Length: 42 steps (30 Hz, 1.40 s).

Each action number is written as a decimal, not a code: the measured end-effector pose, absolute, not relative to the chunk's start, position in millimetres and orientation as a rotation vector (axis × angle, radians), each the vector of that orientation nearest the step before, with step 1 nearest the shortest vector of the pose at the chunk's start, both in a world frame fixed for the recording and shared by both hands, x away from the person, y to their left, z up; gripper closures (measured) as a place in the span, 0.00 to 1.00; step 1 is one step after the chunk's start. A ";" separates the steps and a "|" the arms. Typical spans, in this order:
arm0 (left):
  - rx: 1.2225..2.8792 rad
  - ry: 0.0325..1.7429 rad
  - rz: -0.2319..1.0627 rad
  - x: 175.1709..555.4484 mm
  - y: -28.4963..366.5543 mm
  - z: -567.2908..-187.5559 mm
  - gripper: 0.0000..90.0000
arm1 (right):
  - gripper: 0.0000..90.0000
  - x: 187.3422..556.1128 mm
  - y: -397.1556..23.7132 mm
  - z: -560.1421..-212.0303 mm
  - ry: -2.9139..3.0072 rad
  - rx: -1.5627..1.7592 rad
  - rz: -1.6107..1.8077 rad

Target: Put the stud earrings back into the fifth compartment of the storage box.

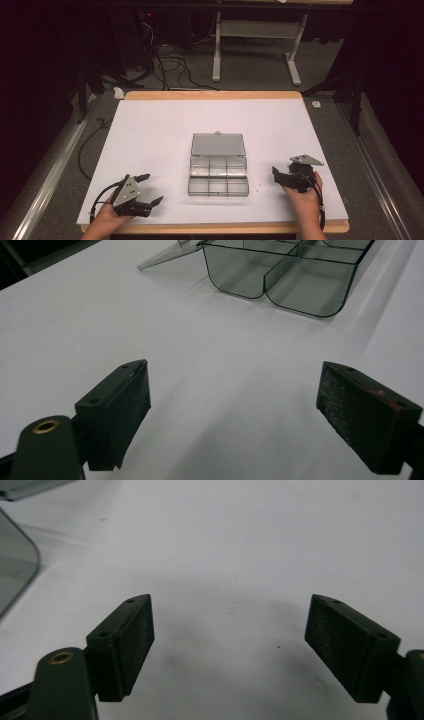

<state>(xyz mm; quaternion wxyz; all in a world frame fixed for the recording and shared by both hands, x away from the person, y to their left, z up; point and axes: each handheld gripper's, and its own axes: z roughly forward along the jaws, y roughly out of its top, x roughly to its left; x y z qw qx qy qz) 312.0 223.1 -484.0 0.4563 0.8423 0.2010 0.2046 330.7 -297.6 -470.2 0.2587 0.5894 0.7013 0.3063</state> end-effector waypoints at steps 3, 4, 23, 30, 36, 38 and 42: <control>2.078 0.492 0.501 312.1 223.2 -484.0 0.16 | 0.22 326.3 -296.1 -466.7 1.896 1.571 0.830; 2.078 0.491 0.500 312.1 223.3 -483.9 0.16 | 0.22 324.4 -295.4 -464.8 1.895 1.568 0.833; 2.082 0.490 0.502 312.0 222.7 -484.1 0.16 | 0.19 318.9 -282.4 -460.1 1.951 1.523 0.920; 2.080 0.490 0.501 311.9 222.8 -484.1 0.16 | 0.19 315.4 -270.5 -456.0 1.970 1.471 0.971; 2.079 0.488 0.501 311.9 223.0 -484.0 0.16 | 0.19 314.3 -264.2 -455.1 1.991 1.454 0.979; 2.079 0.490 0.499 312.2 223.0 -484.0 0.16 | 0.23 314.0 -262.2 -455.3 2.000 1.458 0.979; 2.080 0.488 0.504 311.7 222.8 -484.1 0.16 | 0.24 313.6 -261.9 -454.9 2.011 1.453 0.969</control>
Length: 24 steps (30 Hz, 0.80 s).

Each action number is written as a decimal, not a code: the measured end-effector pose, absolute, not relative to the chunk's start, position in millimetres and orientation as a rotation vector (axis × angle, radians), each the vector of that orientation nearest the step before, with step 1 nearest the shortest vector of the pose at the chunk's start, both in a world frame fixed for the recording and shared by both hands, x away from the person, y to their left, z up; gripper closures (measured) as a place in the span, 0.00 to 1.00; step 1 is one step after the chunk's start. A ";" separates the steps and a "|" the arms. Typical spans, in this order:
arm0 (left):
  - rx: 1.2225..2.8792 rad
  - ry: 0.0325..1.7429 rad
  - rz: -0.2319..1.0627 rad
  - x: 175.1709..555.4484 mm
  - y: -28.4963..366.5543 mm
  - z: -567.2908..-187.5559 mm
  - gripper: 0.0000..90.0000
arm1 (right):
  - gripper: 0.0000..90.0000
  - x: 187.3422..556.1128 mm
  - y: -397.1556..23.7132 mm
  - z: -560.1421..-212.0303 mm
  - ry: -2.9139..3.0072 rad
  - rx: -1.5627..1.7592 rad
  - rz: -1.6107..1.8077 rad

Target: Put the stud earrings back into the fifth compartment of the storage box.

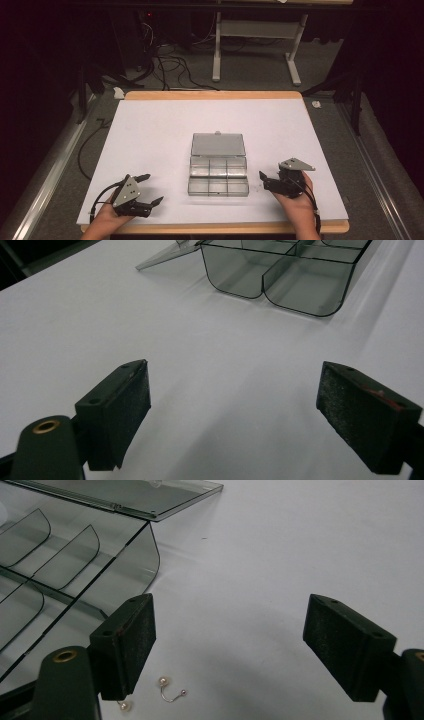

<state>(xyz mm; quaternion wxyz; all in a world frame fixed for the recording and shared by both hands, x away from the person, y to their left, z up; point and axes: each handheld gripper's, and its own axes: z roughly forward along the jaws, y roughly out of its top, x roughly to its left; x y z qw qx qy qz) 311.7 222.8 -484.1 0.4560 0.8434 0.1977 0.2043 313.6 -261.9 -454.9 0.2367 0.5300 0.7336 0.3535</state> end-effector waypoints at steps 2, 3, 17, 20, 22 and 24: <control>2.080 0.491 0.501 312.1 222.8 -484.1 0.16 | 0.25 313.6 -262.5 -454.3 2.019 1.465 0.966; 2.080 0.491 0.501 312.1 222.9 -484.0 0.16 | 0.25 313.2 -262.2 -454.0 2.022 1.470 0.962; 2.072 0.485 0.491 311.9 223.7 -483.9 0.16 | 0.25 314.6 -267.3 -453.7 2.088 1.521 0.906; 2.072 0.482 0.498 311.2 223.4 -484.0 0.16 | 0.25 314.0 -266.6 -453.4 2.119 1.544 0.890; 2.074 0.485 0.493 311.6 223.2 -484.1 0.16 | 0.26 314.2 -266.2 -452.8 2.145 1.533 0.862; 2.074 0.485 0.496 311.4 223.2 -484.1 0.16 | 0.27 314.1 -265.3 -450.9 2.169 1.542 0.834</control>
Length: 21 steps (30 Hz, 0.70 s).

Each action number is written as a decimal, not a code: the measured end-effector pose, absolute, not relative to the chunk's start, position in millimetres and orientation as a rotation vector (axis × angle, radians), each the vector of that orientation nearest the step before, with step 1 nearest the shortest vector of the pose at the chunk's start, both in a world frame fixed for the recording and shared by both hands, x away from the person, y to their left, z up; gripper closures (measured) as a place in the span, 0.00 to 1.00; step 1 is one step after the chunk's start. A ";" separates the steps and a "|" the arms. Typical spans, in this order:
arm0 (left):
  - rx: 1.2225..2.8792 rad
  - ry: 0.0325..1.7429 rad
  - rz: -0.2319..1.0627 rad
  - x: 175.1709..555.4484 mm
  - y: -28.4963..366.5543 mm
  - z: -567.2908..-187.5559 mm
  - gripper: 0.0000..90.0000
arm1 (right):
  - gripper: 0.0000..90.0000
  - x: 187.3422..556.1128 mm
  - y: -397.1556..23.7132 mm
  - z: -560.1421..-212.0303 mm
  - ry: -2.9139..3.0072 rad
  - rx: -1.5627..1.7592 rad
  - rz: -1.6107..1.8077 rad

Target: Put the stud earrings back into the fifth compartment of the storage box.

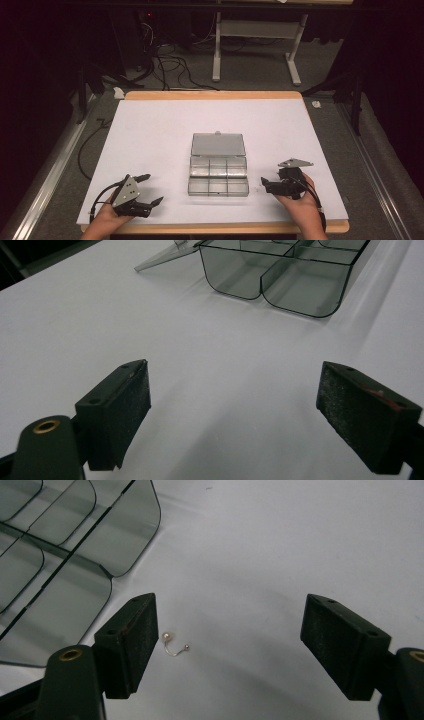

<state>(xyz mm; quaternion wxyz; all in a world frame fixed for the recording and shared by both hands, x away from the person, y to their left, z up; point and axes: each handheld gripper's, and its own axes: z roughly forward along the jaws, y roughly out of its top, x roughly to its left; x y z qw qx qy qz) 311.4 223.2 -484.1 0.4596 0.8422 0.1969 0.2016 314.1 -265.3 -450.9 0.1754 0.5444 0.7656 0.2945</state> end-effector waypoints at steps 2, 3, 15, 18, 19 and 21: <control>2.074 0.483 0.500 311.1 223.2 -484.1 0.16 | 0.27 314.1 -265.3 -450.1 2.177 1.544 0.826; 2.074 0.482 0.501 311.1 223.2 -484.1 0.16 | 0.27 314.2 -265.0 -449.0 2.187 1.547 0.816; 2.071 0.480 0.498 311.1 223.5 -484.1 0.16 | 0.27 314.5 -259.7 -441.4 2.319 1.555 0.677; 2.076 0.480 0.493 311.5 223.2 -484.1 0.16 | 0.26 315.6 -260.4 -440.9 2.354 1.573 0.634; 2.077 0.479 0.496 311.5 223.1 -484.1 0.16 | 0.26 315.9 -260.5 -440.9 2.361 1.578 0.629; 2.076 0.476 0.499 311.0 223.2 -484.0 0.16 | 0.26 316.2 -260.9 -440.0 2.373 1.593 0.608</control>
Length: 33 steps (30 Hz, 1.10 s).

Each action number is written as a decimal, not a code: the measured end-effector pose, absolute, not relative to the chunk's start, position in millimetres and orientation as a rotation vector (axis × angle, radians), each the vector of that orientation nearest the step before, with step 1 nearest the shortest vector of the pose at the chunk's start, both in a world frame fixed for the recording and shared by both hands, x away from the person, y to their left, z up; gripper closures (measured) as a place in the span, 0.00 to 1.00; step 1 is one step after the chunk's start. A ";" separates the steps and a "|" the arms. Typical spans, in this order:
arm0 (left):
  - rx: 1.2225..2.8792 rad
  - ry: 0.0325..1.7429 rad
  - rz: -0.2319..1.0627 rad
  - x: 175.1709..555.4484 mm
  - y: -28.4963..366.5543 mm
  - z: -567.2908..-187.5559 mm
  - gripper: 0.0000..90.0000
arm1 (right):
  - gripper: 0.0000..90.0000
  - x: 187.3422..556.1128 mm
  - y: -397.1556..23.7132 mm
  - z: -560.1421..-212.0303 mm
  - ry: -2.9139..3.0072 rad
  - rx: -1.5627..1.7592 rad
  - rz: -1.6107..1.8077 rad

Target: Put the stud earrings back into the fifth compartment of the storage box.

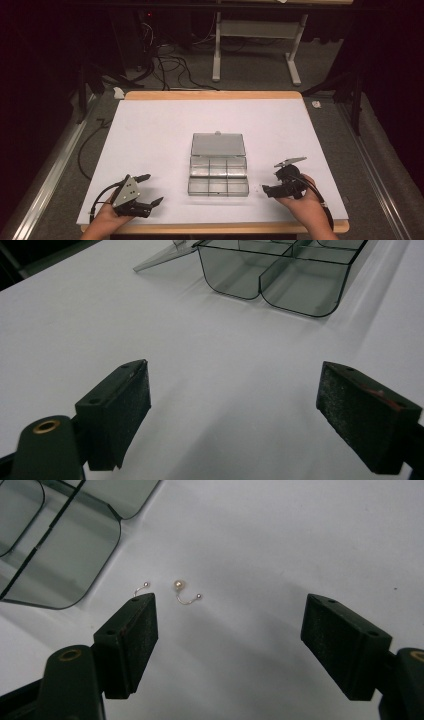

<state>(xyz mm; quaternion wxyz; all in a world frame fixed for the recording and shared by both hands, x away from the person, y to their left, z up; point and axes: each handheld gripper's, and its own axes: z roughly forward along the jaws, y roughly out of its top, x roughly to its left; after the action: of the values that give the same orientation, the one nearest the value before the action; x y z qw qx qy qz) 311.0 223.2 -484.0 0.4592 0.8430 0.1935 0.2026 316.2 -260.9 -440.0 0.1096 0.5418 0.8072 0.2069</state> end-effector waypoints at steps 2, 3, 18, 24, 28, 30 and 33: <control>2.075 0.478 0.496 311.2 223.3 -484.0 0.16 | 0.26 316.1 -261.2 -439.0 2.381 1.598 0.593; 2.075 0.479 0.492 311.5 223.2 -484.1 0.16 | 0.26 316.0 -261.1 -438.7 2.388 1.600 0.584; 2.079 0.476 0.493 311.3 223.0 -484.1 0.16 | 0.27 321.7 -255.7 -429.0 2.534 1.578 0.441; 2.076 0.477 0.487 311.7 223.3 -484.1 0.16 | 0.29 323.2 -251.9 -427.9 2.597 1.567 0.386; 2.077 0.473 0.491 311.2 223.2 -484.0 0.16 | 0.31 324.4 -247.3 -427.7 2.624 1.553 0.330; 2.079 0.475 0.487 311.8 223.2 -484.0 0.16 | 0.34 326.7 -244.6 -427.1 2.650 1.524 0.301; 2.079 0.471 0.493 311.1 223.2 -484.0 0.16 | 0.40 329.1 -241.3 -425.6 2.670 1.520 0.276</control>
<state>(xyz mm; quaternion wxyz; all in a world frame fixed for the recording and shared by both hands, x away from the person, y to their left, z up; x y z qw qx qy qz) 311.1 223.2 -484.0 0.4590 0.8442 0.1911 0.2002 329.1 -241.3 -425.6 0.0283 0.4927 0.8652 0.0893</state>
